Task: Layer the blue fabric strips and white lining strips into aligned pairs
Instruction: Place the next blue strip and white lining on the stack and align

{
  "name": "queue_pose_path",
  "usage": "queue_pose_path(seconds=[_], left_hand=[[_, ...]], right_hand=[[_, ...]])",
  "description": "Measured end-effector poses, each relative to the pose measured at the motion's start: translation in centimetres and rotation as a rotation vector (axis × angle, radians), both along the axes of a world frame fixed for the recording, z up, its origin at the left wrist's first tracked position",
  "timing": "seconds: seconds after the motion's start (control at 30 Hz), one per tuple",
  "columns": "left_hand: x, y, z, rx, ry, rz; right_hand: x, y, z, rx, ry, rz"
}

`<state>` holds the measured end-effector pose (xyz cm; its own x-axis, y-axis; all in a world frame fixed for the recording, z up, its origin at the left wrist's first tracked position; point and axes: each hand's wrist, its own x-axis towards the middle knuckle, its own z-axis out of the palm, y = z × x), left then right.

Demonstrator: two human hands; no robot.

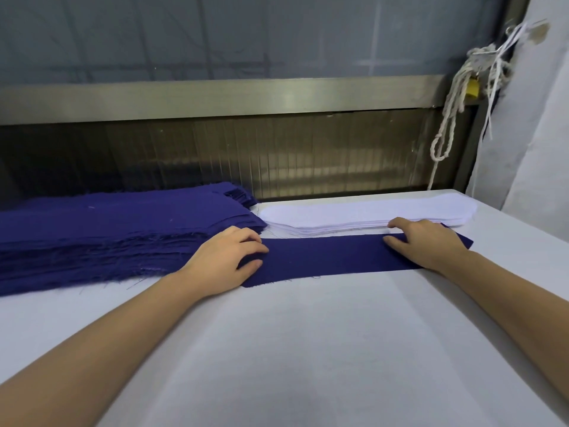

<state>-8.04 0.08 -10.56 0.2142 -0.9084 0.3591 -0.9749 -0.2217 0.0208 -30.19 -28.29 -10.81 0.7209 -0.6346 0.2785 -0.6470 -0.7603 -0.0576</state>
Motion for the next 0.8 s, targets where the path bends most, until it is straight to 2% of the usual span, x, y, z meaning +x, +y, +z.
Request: queue_pose_path(seconds=[0.27,0.4,0.57,0.8], left_hand=[[-0.5,-0.5,-0.3,0.119,0.116,-0.028],[-0.4,-0.5,-0.4,0.118,0.155,-0.038],[-0.5,-1.2,-0.5,0.111,0.161,-0.033],[-0.8,-2.5,-0.1,0.121,0.176,-0.011]], right_hand=[[-1.0,-1.6,0.7,0.122,0.033,-0.104],[-0.7,-1.1,0.7,0.055,0.034,-0.118],[2.7,2.4,1.1,-0.107,-0.023,0.052],[9.3,7.2,1.3,-0.129,-0.030,0.293]])
